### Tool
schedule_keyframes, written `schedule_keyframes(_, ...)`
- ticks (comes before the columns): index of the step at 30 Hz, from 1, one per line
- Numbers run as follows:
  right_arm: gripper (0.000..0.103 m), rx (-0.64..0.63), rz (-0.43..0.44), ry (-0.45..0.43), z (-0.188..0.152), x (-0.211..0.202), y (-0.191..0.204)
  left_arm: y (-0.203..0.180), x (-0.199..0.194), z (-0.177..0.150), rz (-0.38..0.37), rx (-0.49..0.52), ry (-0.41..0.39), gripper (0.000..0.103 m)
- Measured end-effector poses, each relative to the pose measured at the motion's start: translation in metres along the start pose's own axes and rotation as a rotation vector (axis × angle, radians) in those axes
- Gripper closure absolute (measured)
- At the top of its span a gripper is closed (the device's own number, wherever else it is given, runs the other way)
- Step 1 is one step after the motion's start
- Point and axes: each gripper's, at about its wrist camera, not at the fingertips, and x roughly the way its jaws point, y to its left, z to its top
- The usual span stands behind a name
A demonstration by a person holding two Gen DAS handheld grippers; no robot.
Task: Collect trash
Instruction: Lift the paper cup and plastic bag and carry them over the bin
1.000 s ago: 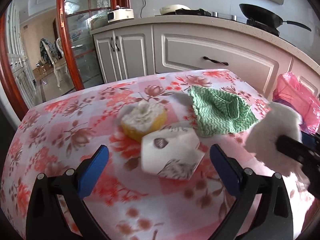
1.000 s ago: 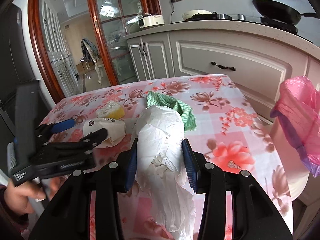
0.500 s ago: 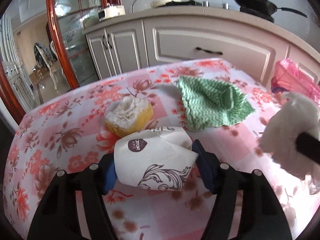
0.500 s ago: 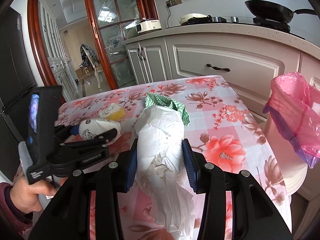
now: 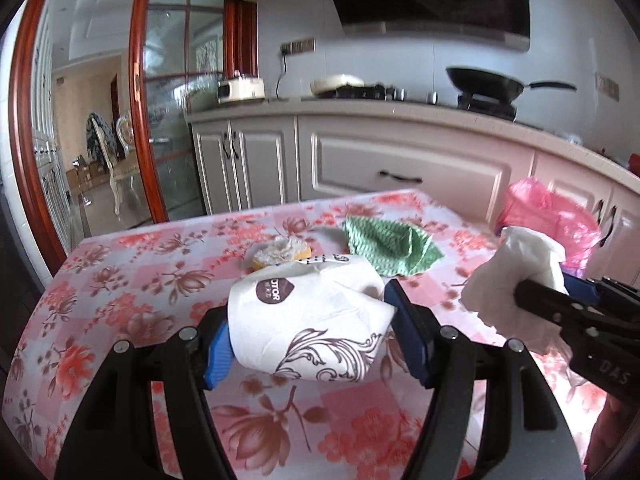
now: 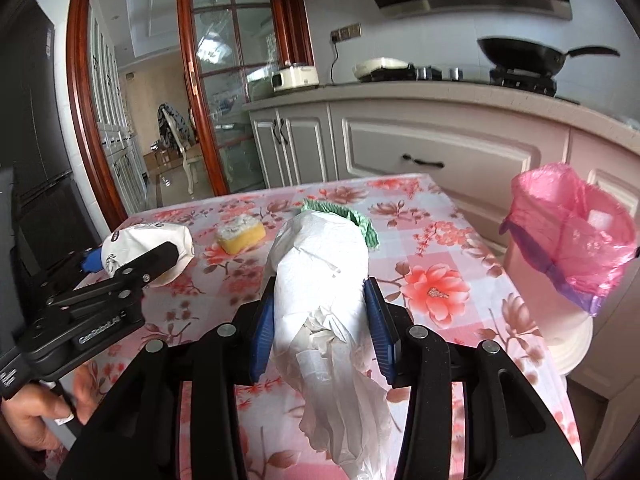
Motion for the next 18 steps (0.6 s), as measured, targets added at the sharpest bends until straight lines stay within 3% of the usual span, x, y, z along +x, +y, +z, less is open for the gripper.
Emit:
schedule_keyframes(8, 0.062, -0.063, -0.05, -0.089, -0.002, -0.033, 0.025, 0.006, -0.055, -0.007, -0.011, -0.015, -0.103, 0.037)
schedule_keyframes(18, 0.062, -0.045, -0.097, -0.139, 0.003, -0.054, 0.038, 0.017, -0.088, -0.011, 0.002, -0.045, -0.164, 0.037)
